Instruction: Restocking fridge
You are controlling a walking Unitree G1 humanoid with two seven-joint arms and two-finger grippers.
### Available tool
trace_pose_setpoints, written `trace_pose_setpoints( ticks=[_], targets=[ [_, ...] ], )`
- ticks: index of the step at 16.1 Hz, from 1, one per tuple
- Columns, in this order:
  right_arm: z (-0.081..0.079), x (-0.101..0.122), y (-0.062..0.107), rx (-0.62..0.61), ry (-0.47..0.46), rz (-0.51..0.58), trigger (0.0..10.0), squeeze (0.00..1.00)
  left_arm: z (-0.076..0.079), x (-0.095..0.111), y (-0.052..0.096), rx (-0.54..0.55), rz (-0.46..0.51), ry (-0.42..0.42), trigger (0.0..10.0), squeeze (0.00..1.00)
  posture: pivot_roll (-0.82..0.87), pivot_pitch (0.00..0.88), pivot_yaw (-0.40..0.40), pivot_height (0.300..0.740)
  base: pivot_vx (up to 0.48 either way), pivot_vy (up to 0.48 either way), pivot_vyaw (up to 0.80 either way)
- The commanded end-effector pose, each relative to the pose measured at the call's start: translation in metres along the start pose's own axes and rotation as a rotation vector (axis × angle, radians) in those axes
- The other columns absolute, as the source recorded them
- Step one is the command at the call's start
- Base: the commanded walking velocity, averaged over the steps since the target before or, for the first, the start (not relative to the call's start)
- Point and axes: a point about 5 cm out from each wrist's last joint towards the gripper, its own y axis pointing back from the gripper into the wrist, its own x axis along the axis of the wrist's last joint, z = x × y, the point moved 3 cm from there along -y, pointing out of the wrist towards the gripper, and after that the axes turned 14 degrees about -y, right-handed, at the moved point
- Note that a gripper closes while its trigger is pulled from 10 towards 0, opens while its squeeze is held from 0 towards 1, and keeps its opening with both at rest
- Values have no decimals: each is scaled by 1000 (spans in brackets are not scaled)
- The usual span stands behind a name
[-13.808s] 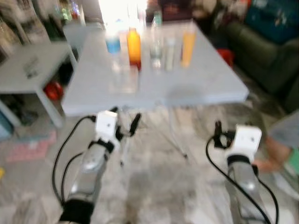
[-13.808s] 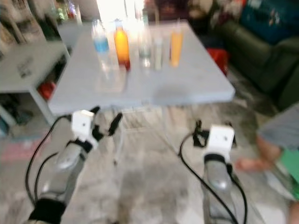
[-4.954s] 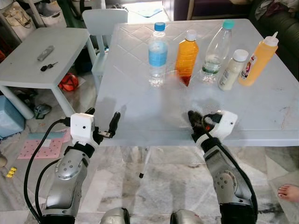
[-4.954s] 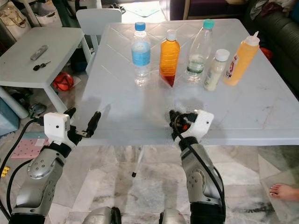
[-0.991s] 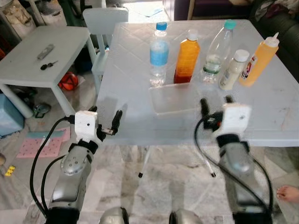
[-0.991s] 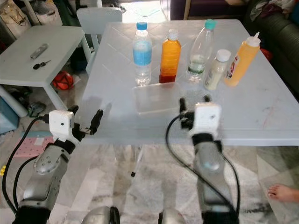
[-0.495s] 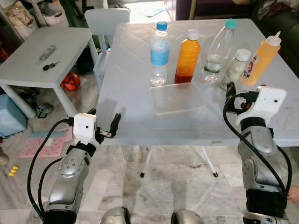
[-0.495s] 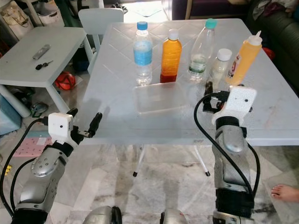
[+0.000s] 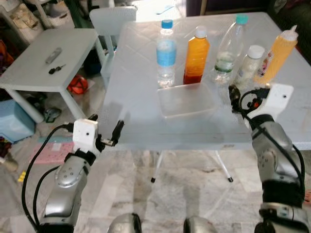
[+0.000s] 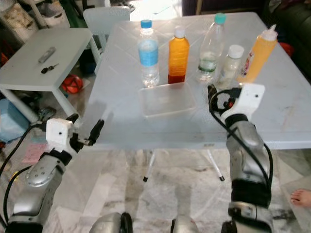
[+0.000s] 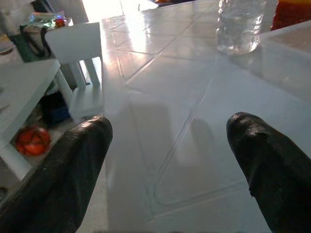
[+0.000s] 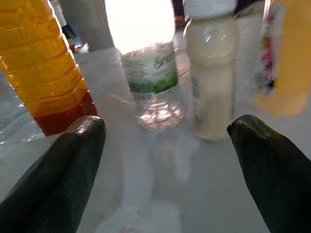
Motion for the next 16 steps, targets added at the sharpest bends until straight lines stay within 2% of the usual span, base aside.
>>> trace_pose_setpoints(
  ticks=[1,2,4,6,13,14,15,16],
  targets=[
    [1,-3,-3,18,-36,-37,10000,0,-5,1,4,3,-6,-19,10000,0,16,133,114,740,0,0,0],
    [1,-6,-4,25,-88,-58,10000,0,-7,2,4,4,-8,-22,10000,0,19,135,114,740,0,0,0],
    [-2,-12,-4,74,-76,-96,10000,0,-8,3,5,5,-9,-25,10000,0,22,136,115,740,0,0,0],
    [-12,-19,-4,178,-99,-156,10000,0,-8,4,6,3,-12,-28,10000,0,24,137,116,740,0,0,0],
    [-20,-26,-3,246,-187,-211,10000,0,-6,5,5,3,-13,-26,10000,0,23,132,110,740,0,0,0],
    [-23,-30,0,270,-194,-227,4784,0,-6,5,5,3,-14,-25,10000,0,23,132,109,740,0,0,0],
    [-26,-34,2,288,-222,-245,0,0,-6,5,4,3,-14,-25,10000,0,22,130,109,740,0,0,0],
    [-28,-35,3,306,-233,-254,0,0,-6,5,4,4,-13,-25,10000,0,22,130,109,740,0,0,0]
  ],
)
